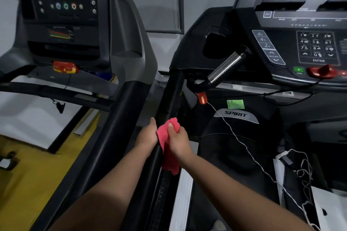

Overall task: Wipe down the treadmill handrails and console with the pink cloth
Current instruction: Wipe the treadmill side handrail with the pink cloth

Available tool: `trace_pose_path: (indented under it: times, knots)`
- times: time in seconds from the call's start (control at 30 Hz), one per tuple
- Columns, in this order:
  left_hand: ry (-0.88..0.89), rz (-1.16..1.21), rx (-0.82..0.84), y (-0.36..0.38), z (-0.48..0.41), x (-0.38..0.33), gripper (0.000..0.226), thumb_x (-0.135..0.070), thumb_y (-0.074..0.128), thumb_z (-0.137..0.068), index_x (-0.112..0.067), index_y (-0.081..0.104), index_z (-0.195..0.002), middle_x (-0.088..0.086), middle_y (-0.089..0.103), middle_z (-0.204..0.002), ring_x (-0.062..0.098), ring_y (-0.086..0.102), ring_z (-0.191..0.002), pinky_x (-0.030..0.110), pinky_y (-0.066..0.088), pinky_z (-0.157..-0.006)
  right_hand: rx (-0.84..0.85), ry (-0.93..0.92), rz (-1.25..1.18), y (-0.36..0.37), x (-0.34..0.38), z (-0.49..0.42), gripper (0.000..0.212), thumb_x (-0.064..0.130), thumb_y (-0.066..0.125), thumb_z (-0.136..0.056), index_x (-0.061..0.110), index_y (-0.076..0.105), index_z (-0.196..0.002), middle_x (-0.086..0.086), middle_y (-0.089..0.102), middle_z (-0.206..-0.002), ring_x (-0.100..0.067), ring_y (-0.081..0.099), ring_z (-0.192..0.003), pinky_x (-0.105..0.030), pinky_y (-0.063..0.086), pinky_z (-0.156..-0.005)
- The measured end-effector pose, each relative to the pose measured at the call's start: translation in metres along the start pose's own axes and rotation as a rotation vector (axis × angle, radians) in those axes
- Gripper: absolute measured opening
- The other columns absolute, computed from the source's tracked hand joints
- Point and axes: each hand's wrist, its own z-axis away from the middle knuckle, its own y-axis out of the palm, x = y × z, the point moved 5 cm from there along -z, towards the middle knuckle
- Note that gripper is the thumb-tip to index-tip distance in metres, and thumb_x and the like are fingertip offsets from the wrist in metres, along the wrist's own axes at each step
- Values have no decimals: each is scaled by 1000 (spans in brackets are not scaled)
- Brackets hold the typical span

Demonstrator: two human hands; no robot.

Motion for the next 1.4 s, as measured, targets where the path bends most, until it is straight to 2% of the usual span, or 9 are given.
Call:
trace_pose_path:
  times: [0.2, 0.4, 0.53, 0.67, 0.73, 0.83, 1.0, 1.2, 1.4]
  knots:
    - [-12, -135, -65, -4, -4, 0, 65, -52, 24, -98, -3, 56, -127, 18, 55, -132, 31, 51, -122, 35, 36, -99, -49, 118, 0, -5, 13, -30, 51, 39, 28, -103, -3, 49, -125, -15, 56, -122, -30, 53, -114, -36, 41, -98]
    - [-22, -126, -76, -3, -6, 2, 64, -53, 26, -97, -4, 59, -121, 16, 61, -121, 30, 57, -109, 34, 41, -91, 197, 360, -379, 6, -13, -15, 30, 28, 47, -98, 7, 67, -91, -11, 69, -82, -23, 67, -72, -28, 53, -62]
    - [-42, -118, -92, -4, -9, 4, 66, -56, 26, -96, -4, 59, -121, 16, 62, -119, 30, 58, -108, 35, 43, -94, 186, 304, -422, 8, -20, -7, 38, 35, 42, -100, 5, 59, -116, -17, 68, -104, -30, 67, -93, -40, 56, -82]
    - [-20, -153, -106, -3, -6, 2, 64, -52, 25, -98, -2, 57, -123, 16, 59, -124, 30, 55, -112, 31, 36, -84, 110, 308, -445, -2, -2, -19, 34, 31, 35, -102, 9, 61, -102, -10, 66, -90, -21, 63, -80, -30, 50, -67]
    - [-15, -157, -106, -3, -5, 2, 64, -52, 25, -98, -1, 57, -122, 16, 59, -124, 30, 55, -113, 32, 37, -87, 109, 359, -506, 0, 5, -24, 39, 37, 40, -99, 8, 66, -97, -12, 69, -88, -25, 64, -80, -32, 50, -68]
    - [-16, -164, -97, -4, -6, 1, 65, -53, 25, -97, -3, 59, -120, 17, 60, -122, 30, 56, -111, 34, 40, -93, 127, 378, -549, 3, 9, -29, 41, 36, 44, -97, 12, 66, -72, -9, 69, -72, -24, 64, -70, -31, 50, -62]
    - [-13, -141, -78, -5, -5, 2, 62, -54, 25, -97, -7, 63, -110, 13, 63, -111, 27, 57, -96, 32, 41, -85, 209, 439, -522, 10, -2, -15, 41, 37, 50, -94, 13, 74, -70, -12, 72, -78, -26, 67, -75, -34, 53, -67]
    - [-13, -127, -88, -5, -5, 3, 63, -56, 26, -95, -7, 64, -109, 10, 63, -107, 26, 57, -92, 33, 43, -86, 162, 395, -414, -5, 5, -19, 40, 33, 42, -100, 12, 65, -75, -7, 68, -62, -24, 64, -65, -28, 50, -54]
    - [0, -146, -94, -6, -2, 1, 62, -56, 25, -96, -9, 64, -104, 12, 64, -108, 28, 59, -95, 34, 46, -87, 158, 375, -499, 6, 9, -24, 38, 39, 43, -98, 13, 66, -83, -11, 69, -84, -27, 65, -83, -35, 52, -71]
